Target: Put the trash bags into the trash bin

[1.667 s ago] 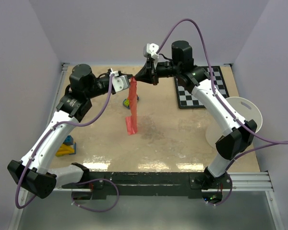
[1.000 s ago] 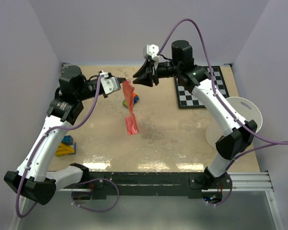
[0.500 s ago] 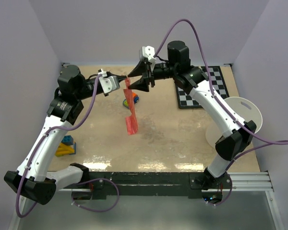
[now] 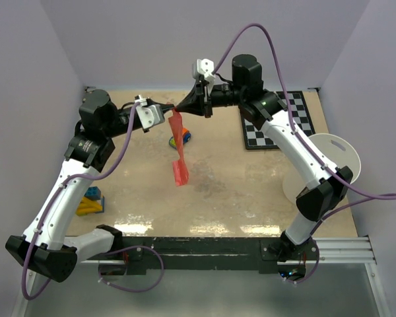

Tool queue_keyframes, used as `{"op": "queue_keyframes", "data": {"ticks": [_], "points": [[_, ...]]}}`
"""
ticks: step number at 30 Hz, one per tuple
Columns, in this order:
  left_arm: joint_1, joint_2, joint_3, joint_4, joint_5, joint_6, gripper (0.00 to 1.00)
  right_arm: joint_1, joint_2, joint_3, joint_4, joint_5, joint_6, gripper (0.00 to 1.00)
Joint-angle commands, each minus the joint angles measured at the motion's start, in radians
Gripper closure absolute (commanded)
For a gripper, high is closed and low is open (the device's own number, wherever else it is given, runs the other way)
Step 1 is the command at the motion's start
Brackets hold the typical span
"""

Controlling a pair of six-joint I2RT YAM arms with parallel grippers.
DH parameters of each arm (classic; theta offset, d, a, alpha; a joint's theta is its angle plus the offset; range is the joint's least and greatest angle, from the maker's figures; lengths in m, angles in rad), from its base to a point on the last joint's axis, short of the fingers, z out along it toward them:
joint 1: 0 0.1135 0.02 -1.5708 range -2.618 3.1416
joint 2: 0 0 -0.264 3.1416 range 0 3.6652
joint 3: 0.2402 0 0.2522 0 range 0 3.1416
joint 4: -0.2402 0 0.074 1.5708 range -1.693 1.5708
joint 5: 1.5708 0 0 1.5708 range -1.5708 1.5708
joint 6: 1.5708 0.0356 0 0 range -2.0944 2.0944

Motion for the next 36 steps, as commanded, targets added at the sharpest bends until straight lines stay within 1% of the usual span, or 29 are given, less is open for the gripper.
{"op": "queue_keyframes", "data": {"ticks": [1, 7, 14, 24, 26, 27, 28, 29, 30, 32, 34, 36], "points": [[-0.001, -0.011, -0.011, 0.025, -0.008, 0.010, 1.00, 0.000, -0.006, 0.020, 0.047, 0.035, 0.039, 1.00], [0.002, -0.035, -0.040, 0.025, -0.073, 0.049, 1.00, -0.032, -0.036, -0.012, 0.018, 0.053, 0.020, 1.00], [0.002, -0.044, -0.051, 0.025, -0.088, 0.056, 1.00, -0.049, -0.047, -0.034, 0.010, 0.058, 0.008, 1.00], [0.004, -0.086, -0.077, -0.023, -0.130, 0.127, 1.00, -0.133, -0.058, -0.050, 0.046, 0.148, 0.025, 1.00], [0.004, -0.087, -0.083, -0.018, -0.127, 0.125, 1.00, -0.138, -0.059, -0.044, 0.061, 0.141, 0.046, 1.00], [0.004, -0.089, -0.083, -0.012, -0.122, 0.122, 1.00, -0.138, -0.058, -0.034, 0.065, 0.112, 0.059, 0.96], [0.005, -0.089, -0.082, -0.006, -0.116, 0.119, 1.00, -0.138, -0.055, -0.018, 0.059, 0.074, 0.062, 0.75], [0.005, -0.083, -0.082, 0.000, -0.108, 0.115, 1.00, -0.126, -0.053, -0.008, 0.061, 0.041, 0.066, 0.60], [0.004, -0.080, -0.080, 0.003, -0.102, 0.115, 1.00, -0.109, -0.052, -0.003, 0.062, 0.029, 0.073, 0.50], [0.004, -0.072, -0.077, 0.015, -0.088, 0.110, 1.00, -0.074, -0.044, 0.006, 0.040, 0.008, 0.051, 0.38], [0.004, -0.064, -0.077, 0.025, -0.073, 0.109, 1.00, -0.047, -0.026, 0.009, 0.024, -0.014, 0.036, 0.34], [0.004, -0.057, -0.073, 0.035, -0.058, 0.101, 1.00, -0.026, -0.015, 0.003, 0.038, -0.025, 0.046, 0.33]]}}
